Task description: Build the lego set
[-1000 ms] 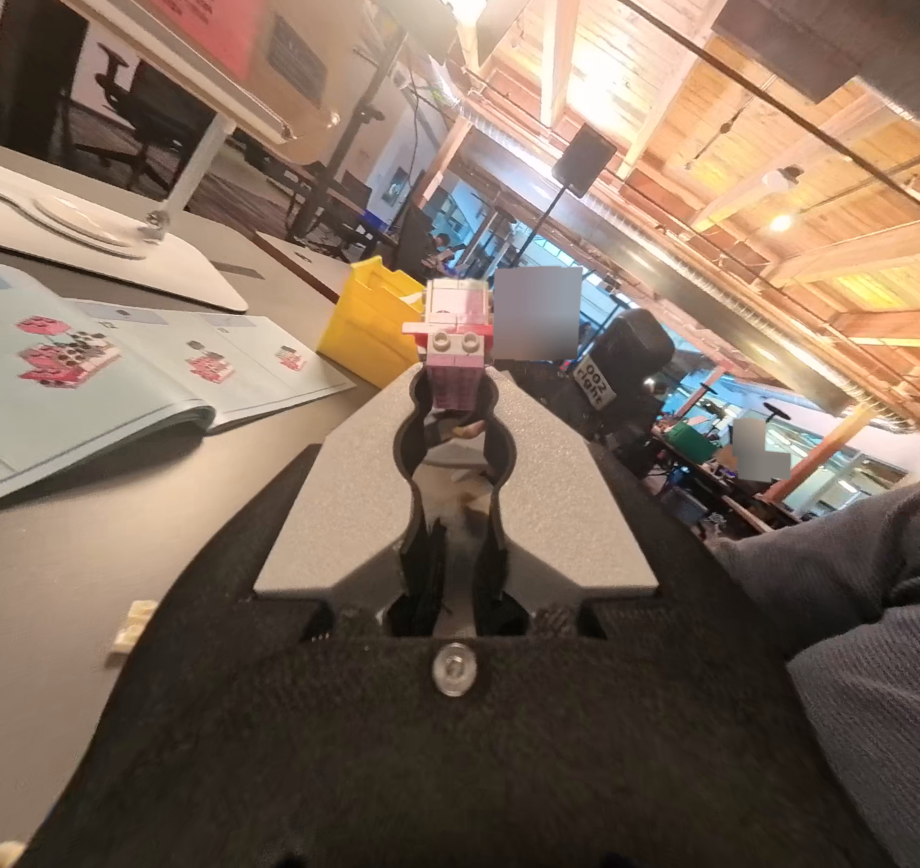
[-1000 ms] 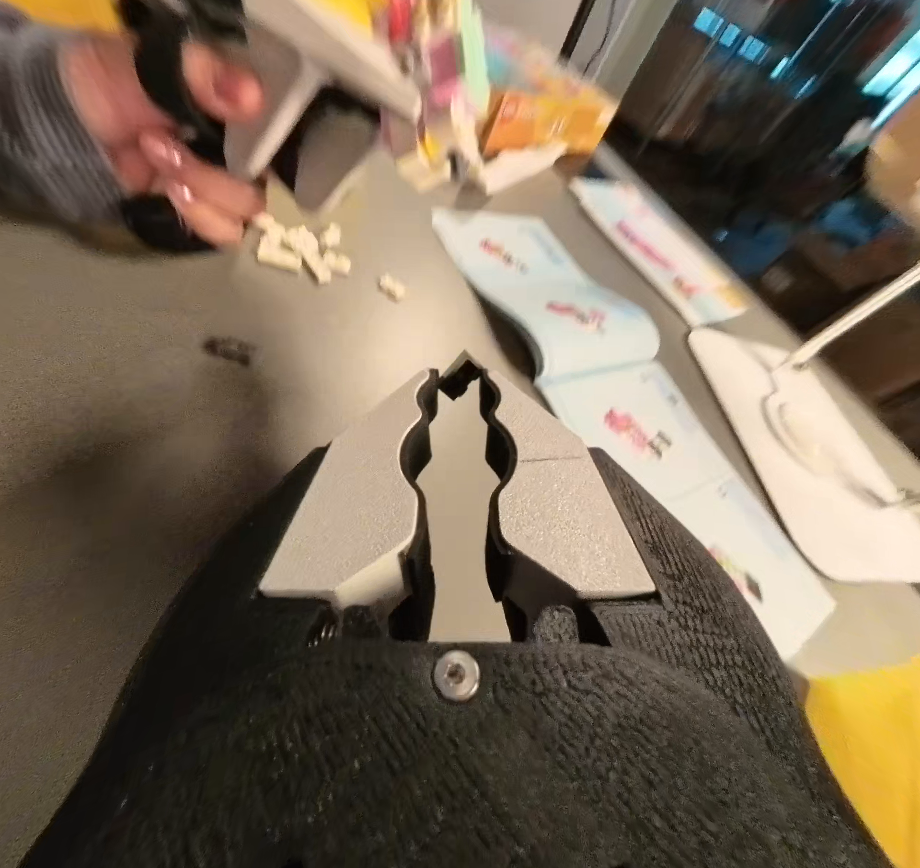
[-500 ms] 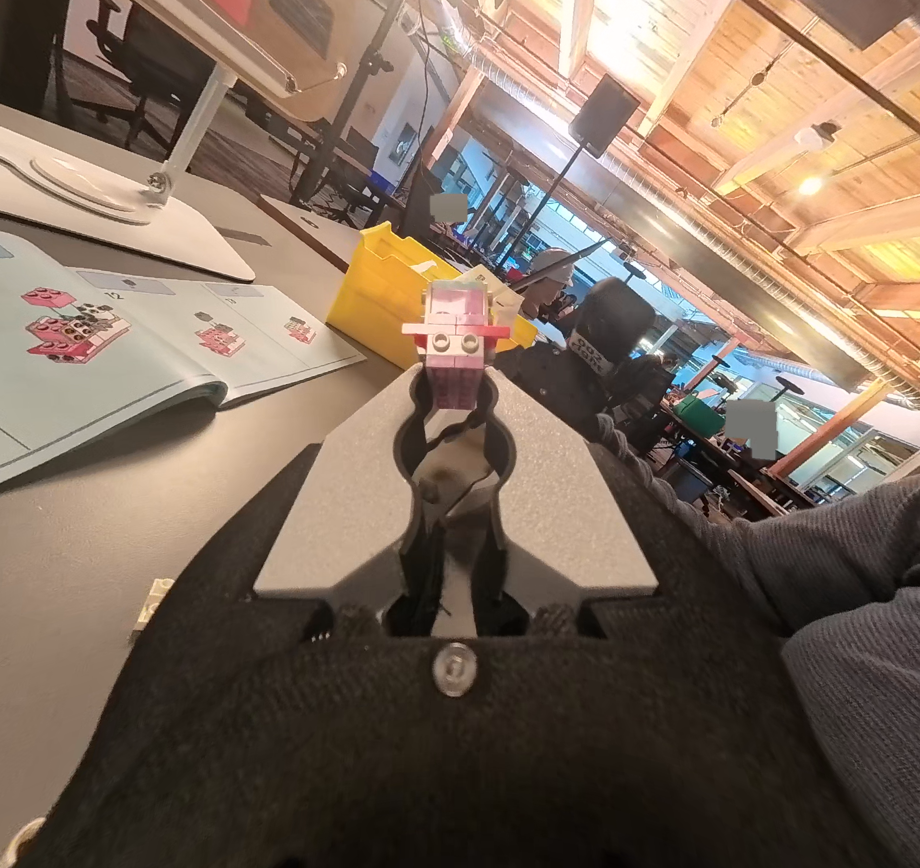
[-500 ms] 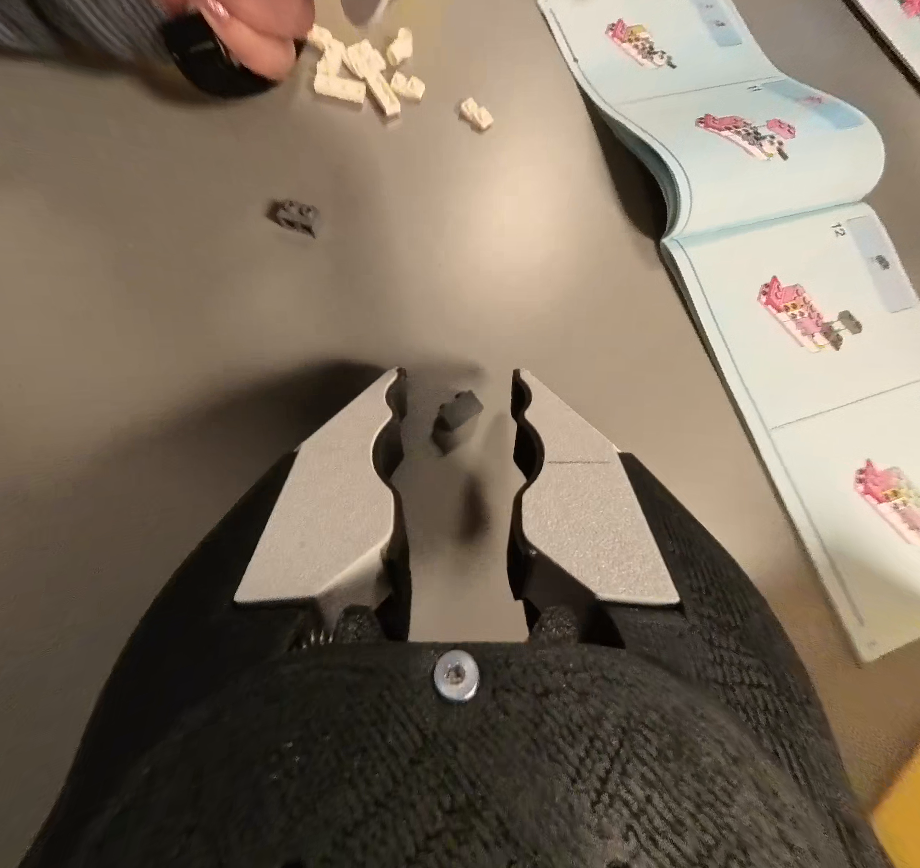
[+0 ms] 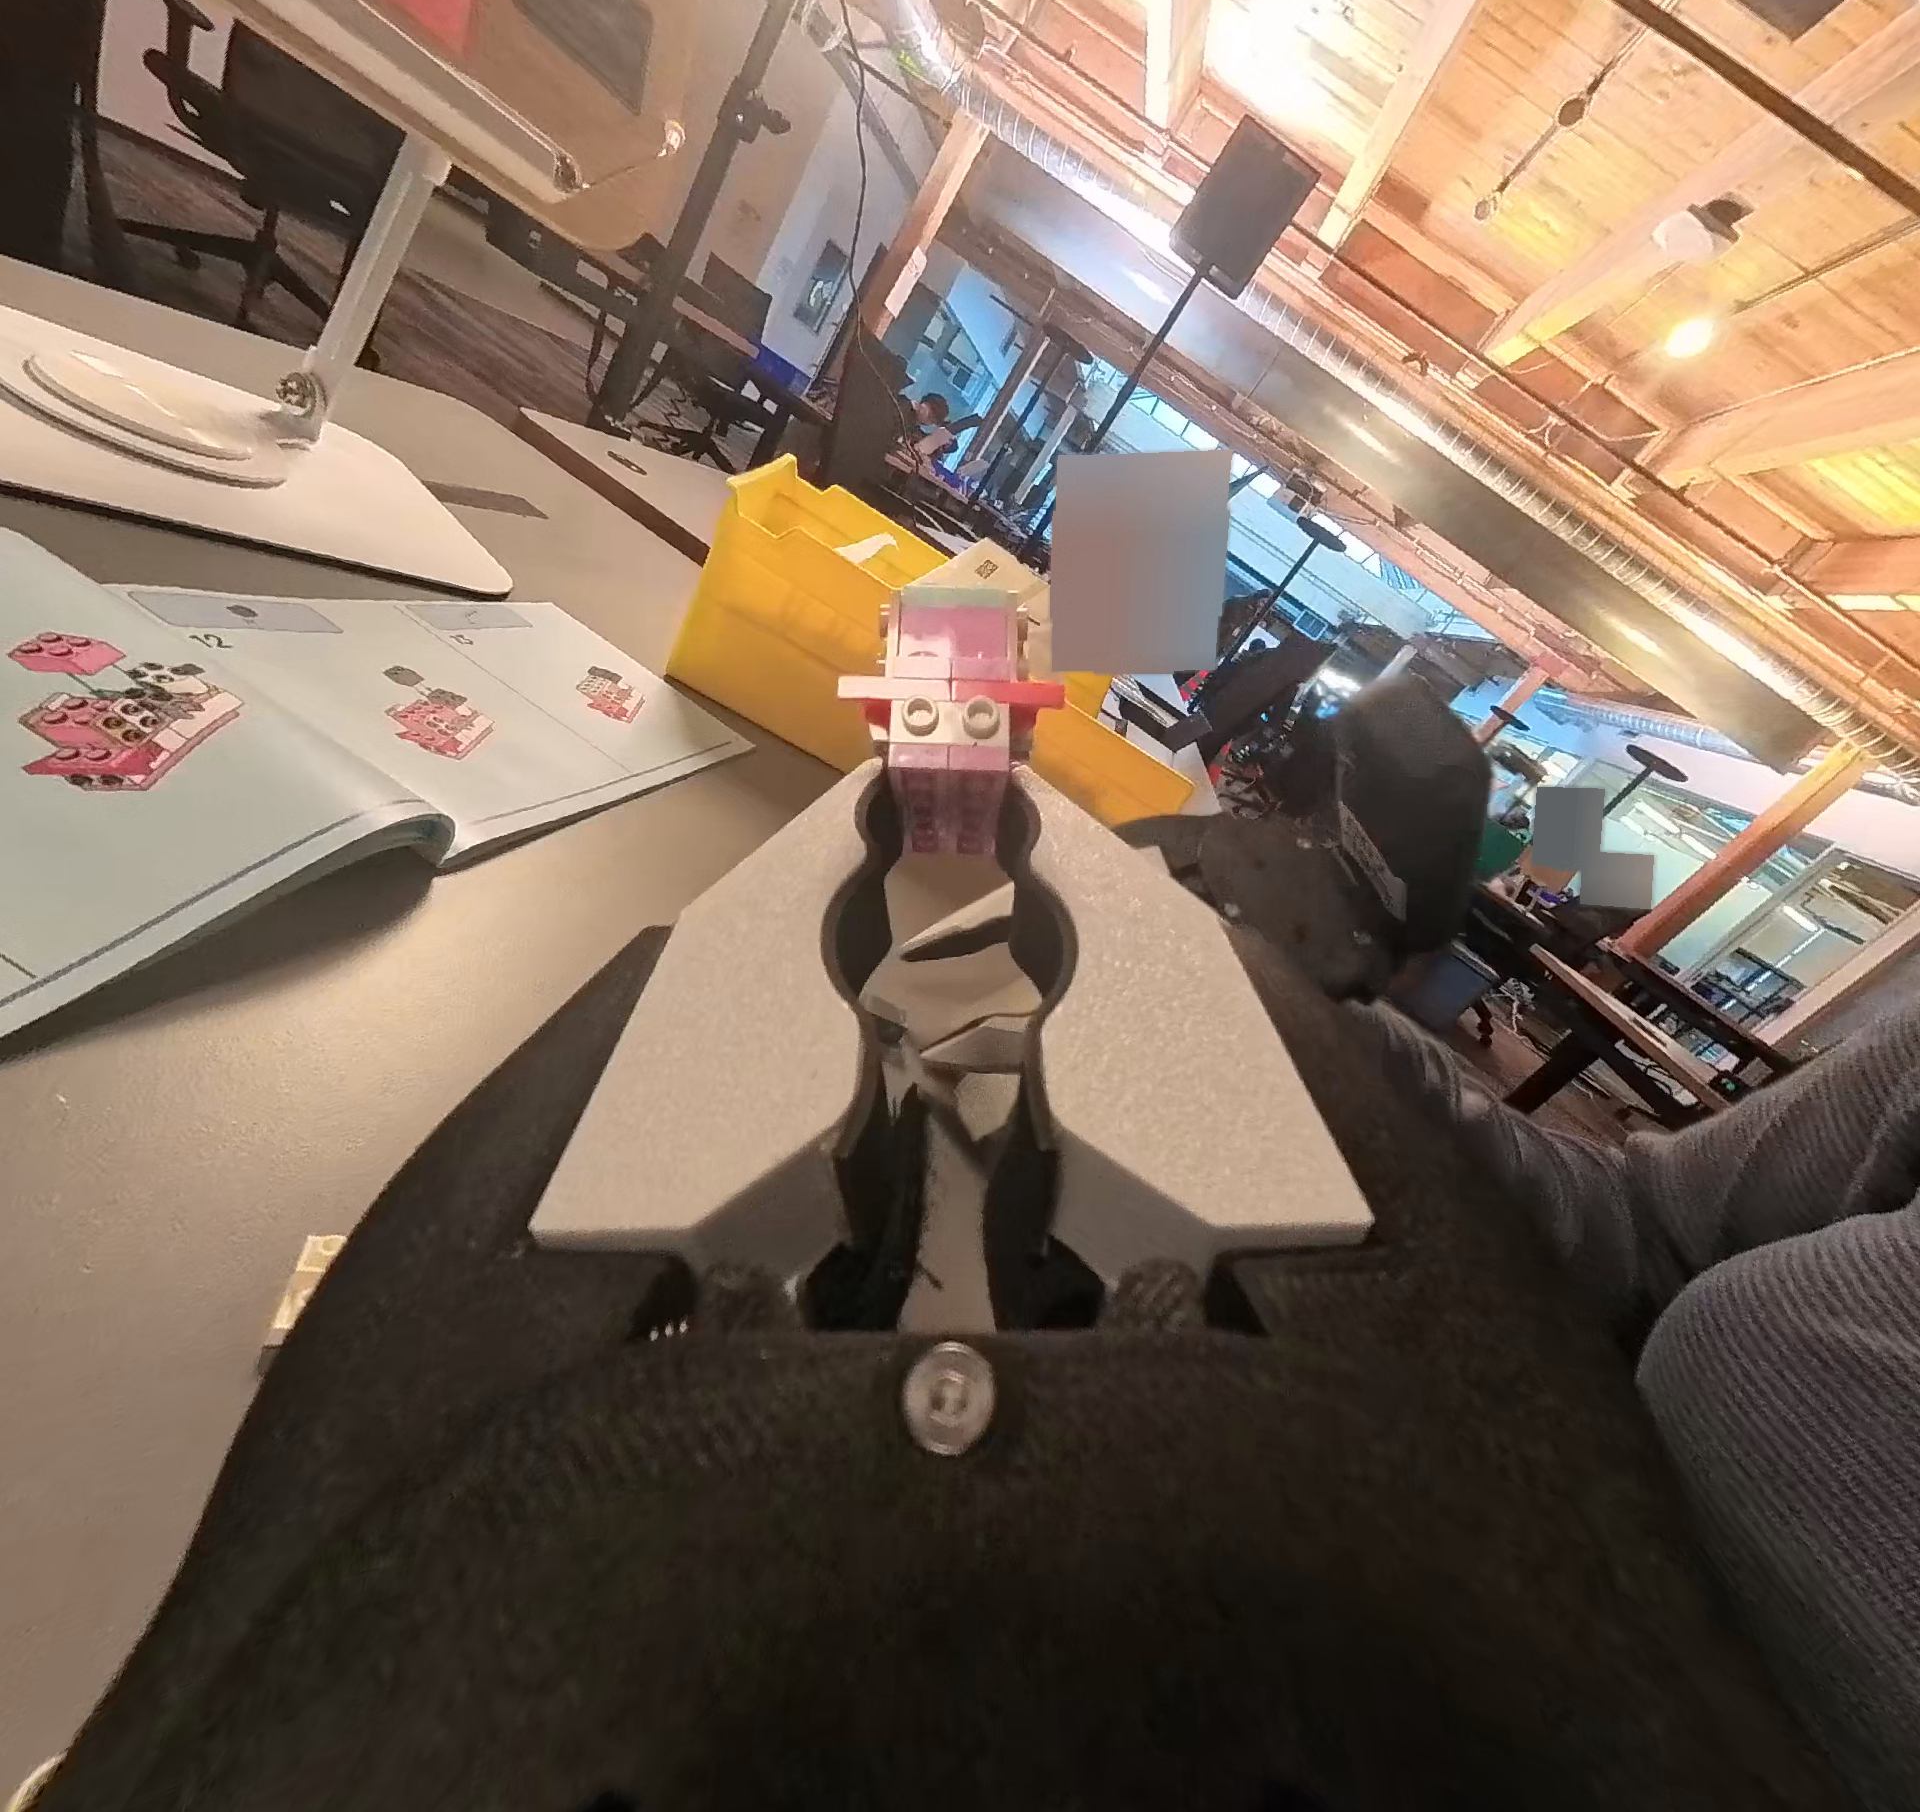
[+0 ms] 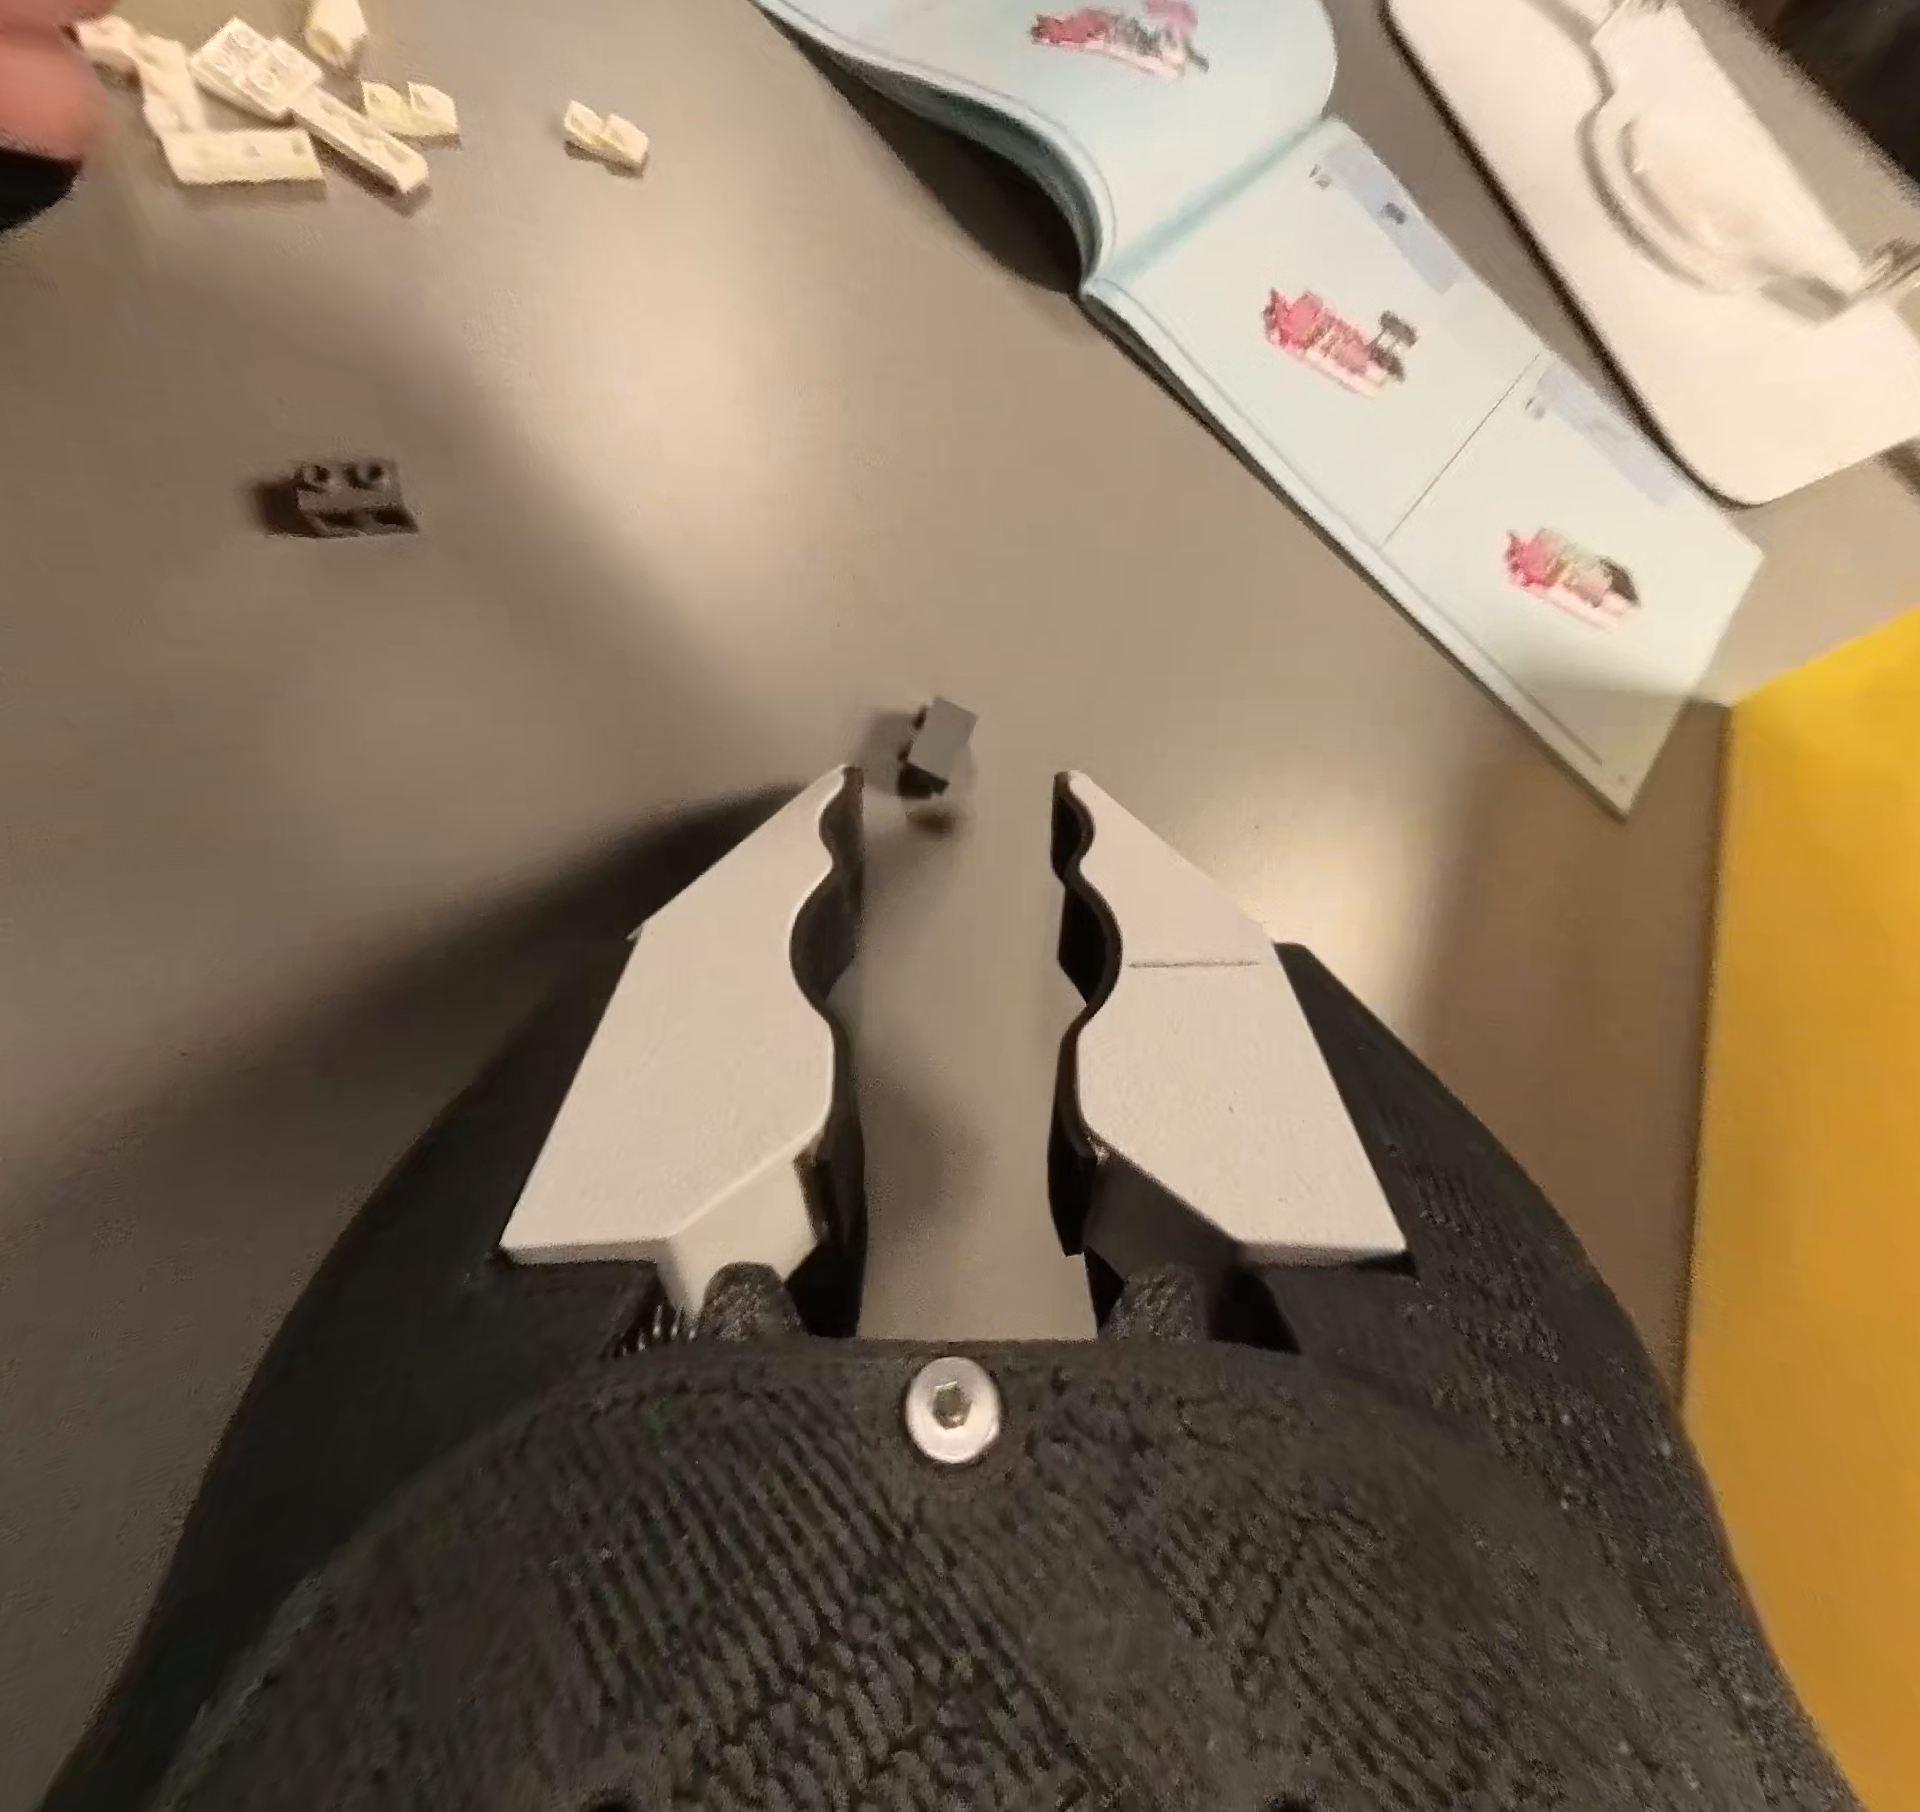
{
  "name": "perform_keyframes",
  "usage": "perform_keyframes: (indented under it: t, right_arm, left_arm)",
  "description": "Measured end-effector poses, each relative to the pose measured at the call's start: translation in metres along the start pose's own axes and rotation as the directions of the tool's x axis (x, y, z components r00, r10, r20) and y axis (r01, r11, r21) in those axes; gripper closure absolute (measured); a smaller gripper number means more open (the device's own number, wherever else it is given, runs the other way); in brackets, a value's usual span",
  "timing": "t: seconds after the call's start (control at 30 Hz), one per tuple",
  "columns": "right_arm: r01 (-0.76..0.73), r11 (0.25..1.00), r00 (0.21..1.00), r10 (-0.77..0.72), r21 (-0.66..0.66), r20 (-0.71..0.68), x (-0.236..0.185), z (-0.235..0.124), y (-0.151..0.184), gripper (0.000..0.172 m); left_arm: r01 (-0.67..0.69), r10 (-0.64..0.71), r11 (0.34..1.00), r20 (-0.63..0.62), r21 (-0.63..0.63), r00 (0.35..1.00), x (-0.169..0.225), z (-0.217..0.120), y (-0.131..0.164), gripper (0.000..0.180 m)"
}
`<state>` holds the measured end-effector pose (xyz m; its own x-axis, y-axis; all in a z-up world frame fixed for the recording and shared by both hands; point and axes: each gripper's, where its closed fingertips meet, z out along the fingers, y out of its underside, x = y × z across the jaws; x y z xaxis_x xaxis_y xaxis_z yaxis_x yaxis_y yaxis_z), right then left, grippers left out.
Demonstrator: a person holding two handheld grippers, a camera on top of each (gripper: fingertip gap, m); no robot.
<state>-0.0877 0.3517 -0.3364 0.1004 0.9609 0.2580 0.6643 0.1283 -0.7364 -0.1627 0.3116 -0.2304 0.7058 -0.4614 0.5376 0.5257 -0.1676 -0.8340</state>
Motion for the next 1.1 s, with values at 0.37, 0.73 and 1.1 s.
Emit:
perform_keyframes:
  t: [0.37, 0.73, 1.1]
  right_arm:
    - [-0.176, 0.983, 0.961, 0.183, -0.048, 0.209, -0.016, 0.011, -0.004, 0.161]
    - [-0.536, 0.843, 0.646, 0.448, -0.051, 0.618, -0.001, -0.043, -0.048, 0.161]
    - [-0.51, 0.787, 0.555, 0.61, -0.348, 0.565, -0.038, -0.041, 0.012, 0.161]
  left_arm:
    - [-0.014, 0.014, 1.0, -0.002, -0.001, 1.0, 0.0, -0.001, -0.002, 0.164]
    - [-0.04, 0.044, 0.929, 0.001, -0.368, 0.999, -0.006, 0.007, 0.052, 0.164]
    - [-0.21, 0.216, 0.895, -0.032, -0.393, 0.976, 0.014, 0.017, 0.062, 0.164]
